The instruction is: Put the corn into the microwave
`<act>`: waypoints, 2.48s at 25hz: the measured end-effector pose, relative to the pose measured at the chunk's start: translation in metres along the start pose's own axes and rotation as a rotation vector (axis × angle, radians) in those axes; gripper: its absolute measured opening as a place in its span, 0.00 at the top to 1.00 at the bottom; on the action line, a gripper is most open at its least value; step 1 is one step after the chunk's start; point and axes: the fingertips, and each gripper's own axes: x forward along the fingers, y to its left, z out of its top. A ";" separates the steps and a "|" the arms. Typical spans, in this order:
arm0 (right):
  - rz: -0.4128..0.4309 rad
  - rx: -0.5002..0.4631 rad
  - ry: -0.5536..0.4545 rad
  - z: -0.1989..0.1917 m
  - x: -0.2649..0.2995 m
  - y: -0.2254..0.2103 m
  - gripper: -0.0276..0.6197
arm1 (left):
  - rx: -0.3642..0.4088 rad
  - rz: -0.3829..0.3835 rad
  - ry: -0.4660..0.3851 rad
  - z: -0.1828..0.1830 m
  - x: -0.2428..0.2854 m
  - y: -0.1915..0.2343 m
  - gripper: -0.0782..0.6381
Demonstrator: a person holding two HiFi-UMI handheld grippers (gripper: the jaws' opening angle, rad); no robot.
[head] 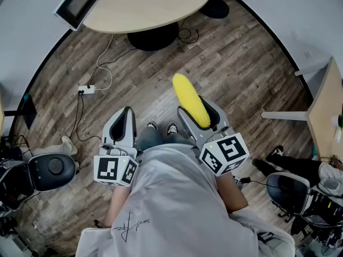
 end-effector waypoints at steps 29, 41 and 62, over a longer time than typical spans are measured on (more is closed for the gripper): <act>0.088 0.065 0.031 0.044 0.139 0.004 0.55 | -0.045 0.034 0.001 0.038 0.062 0.118 0.91; 0.081 0.071 0.065 0.070 0.264 0.015 0.55 | 0.006 -0.052 0.061 0.063 0.128 0.198 0.91; 0.052 -0.014 0.053 0.121 0.430 0.073 0.55 | 0.026 -0.124 -0.028 0.131 0.175 0.348 0.91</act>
